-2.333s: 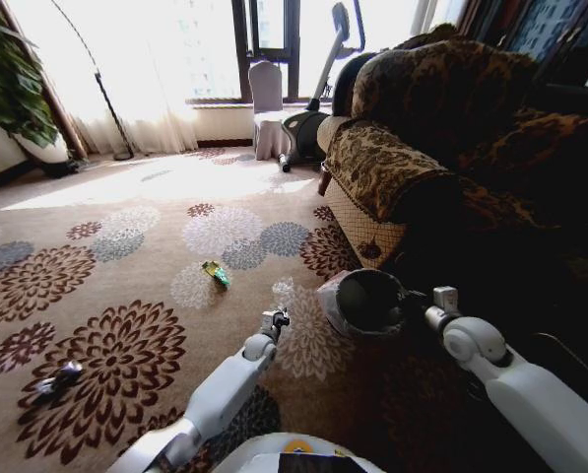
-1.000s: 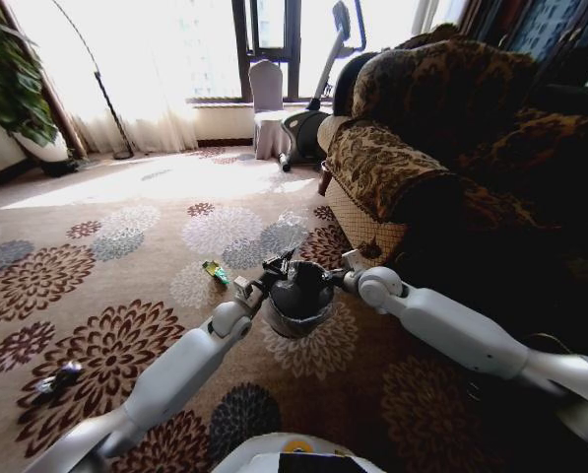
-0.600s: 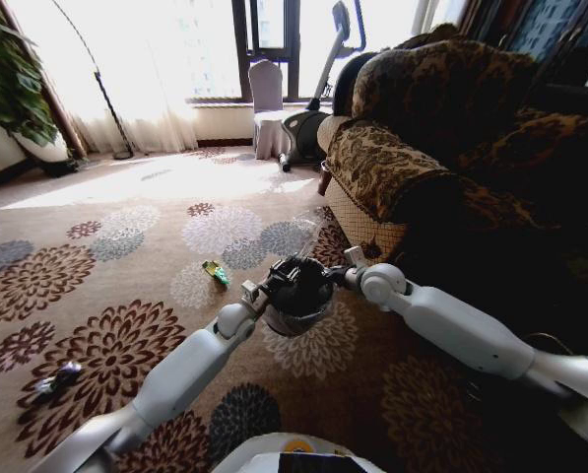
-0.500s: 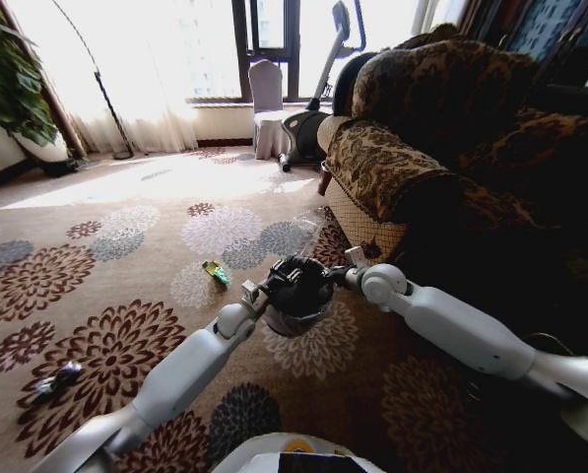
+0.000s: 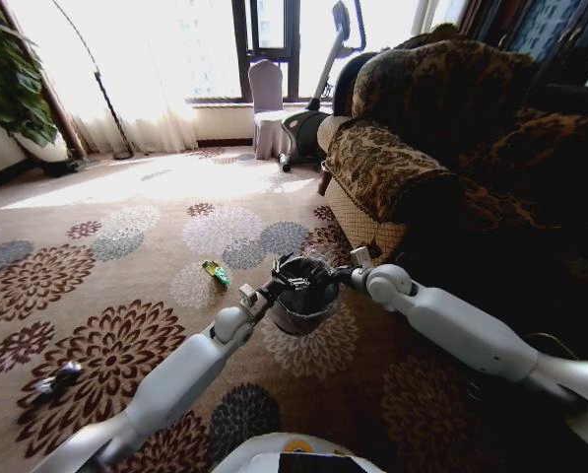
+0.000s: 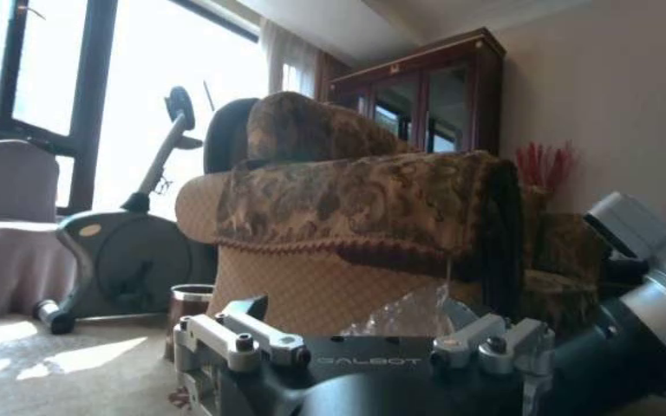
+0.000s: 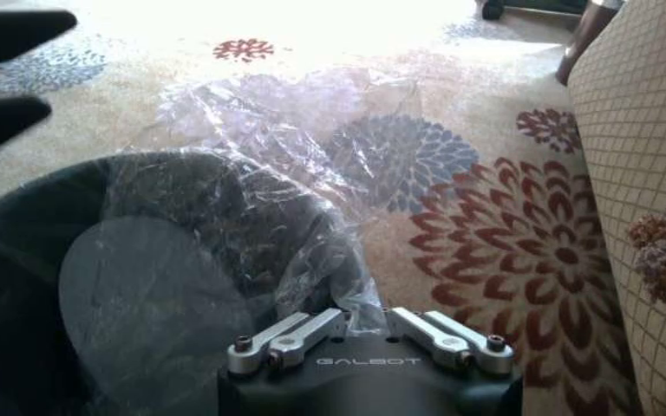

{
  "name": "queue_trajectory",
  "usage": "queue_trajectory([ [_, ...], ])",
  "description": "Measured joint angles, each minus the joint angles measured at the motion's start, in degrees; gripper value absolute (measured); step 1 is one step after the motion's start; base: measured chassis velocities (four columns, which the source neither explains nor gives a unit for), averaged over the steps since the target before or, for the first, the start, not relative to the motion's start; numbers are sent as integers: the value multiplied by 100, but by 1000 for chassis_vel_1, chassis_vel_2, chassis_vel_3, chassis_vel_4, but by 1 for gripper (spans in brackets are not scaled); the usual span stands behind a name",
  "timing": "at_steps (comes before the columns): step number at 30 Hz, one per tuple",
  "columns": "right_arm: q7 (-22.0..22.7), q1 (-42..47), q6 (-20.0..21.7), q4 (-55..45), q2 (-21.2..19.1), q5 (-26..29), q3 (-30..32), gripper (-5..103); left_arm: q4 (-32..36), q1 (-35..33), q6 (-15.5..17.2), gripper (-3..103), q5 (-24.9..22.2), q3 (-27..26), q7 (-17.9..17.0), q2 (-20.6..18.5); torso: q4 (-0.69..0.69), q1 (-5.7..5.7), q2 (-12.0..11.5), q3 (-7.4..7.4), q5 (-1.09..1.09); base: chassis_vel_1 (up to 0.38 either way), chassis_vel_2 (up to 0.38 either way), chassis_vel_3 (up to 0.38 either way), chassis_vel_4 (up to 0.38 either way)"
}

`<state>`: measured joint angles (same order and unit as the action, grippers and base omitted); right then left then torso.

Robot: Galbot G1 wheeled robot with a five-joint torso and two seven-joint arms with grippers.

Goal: Pick up the trash from the ground and place it into the trash bin.

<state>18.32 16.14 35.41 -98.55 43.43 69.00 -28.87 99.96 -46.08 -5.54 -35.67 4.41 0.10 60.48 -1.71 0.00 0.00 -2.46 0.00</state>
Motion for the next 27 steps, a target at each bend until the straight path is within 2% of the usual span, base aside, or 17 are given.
queue_trajectory([
  [1,0,0,0,0,0,0,0,1,0,0,0,100,0,0,0,0,0,0,0,0,0,0,0,0,0],
  [3,-39,94,0,12,-41,-63,73,1,125,5,324,100,-214,-144,-507,69,1,0,0,0,1,0,0,0,0],
  [5,-53,340,0,-21,-105,-109,310,1,189,-11,935,100,-647,-474,-1681,194,4,0,0,0,0,0,0,0,0],
  [6,-53,340,0,-21,-105,-109,310,1,189,-11,935,100,-647,-474,-1681,194,4,0,0,0,0,0,0,0,0],
  [8,-42,615,15,-142,-163,-110,605,1,107,-138,1347,100,-1032,-853,-2270,193,1,0,0,0,1,0,0,0,0],
  [9,-3,783,16,-201,-190,-119,763,1,62,-220,1466,100,-1131,-981,-2422,159,-1,0,0,0,0,0,0,0,0],
  [12,28,968,14,-263,-212,-152,913,1,23,-307,1566,100,-1182,-1087,-2533,124,-1,0,0,0,-1,0,0,0,0],
  [15,-20,1397,13,-397,-282,-346,1266,1,-192,-695,1740,100,-1190,-1462,-2603,42,2,0,0,0,-2,0,0,0,0],
  [21,-232,1688,3,-341,-322,-608,1593,1,-611,-1162,1706,100,-1082,-1831,-2436,36,-2,0,0,0,-2,0,0,0,0],
  [27,-284,1784,83,-308,-365,-669,1727,1,-691,-1368,1709,100,-1077,-1970,-2399,29,2,0,0,1,0,0,0,0,0],
])
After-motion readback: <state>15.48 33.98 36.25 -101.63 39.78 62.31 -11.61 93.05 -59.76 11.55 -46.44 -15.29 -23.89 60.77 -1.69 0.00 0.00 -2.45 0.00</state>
